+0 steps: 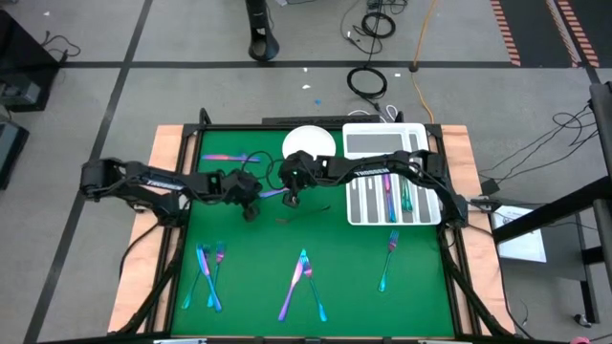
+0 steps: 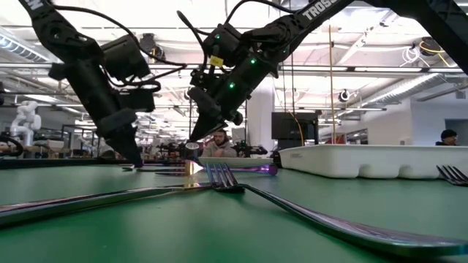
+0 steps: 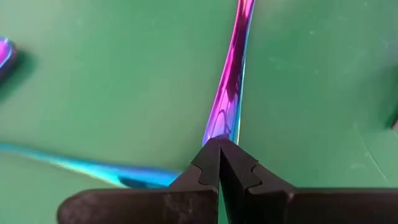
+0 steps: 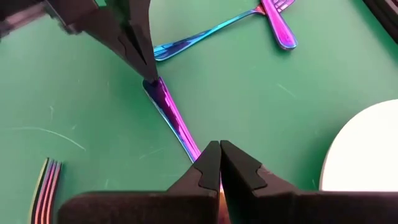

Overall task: Sort silverware
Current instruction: Put the iridescent knife into the white silverware tray

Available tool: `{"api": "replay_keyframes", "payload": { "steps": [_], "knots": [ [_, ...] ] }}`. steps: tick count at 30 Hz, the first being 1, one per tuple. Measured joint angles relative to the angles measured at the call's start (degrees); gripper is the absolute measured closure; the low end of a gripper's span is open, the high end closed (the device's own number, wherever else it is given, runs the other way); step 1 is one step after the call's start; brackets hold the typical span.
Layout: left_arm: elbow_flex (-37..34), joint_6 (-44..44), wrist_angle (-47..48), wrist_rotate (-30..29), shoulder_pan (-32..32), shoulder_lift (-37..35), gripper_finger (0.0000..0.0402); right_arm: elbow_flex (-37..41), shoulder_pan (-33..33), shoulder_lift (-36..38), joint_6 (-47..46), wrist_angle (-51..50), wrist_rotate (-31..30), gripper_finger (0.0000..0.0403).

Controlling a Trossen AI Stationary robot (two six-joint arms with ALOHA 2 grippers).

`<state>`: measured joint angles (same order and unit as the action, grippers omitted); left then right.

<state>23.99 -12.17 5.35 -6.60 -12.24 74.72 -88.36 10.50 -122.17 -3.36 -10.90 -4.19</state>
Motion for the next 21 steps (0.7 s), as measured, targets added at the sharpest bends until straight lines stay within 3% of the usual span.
{"api": "replay_keyframes", "payload": {
  "steps": [15, 21],
  "knots": [
    [0.35, -1.10, -2.55, -0.42, 1.17, 5.20, 0.0401, -0.09, 0.02, 0.00, 2.59, -1.53, 0.00, 0.0403],
    [0.07, 0.01, -3.58, -1.57, 1.96, 4.13, 0.0401, -0.09, 0.04, 0.01, 4.21, -3.63, 0.00, 0.0397]
  ]
}}
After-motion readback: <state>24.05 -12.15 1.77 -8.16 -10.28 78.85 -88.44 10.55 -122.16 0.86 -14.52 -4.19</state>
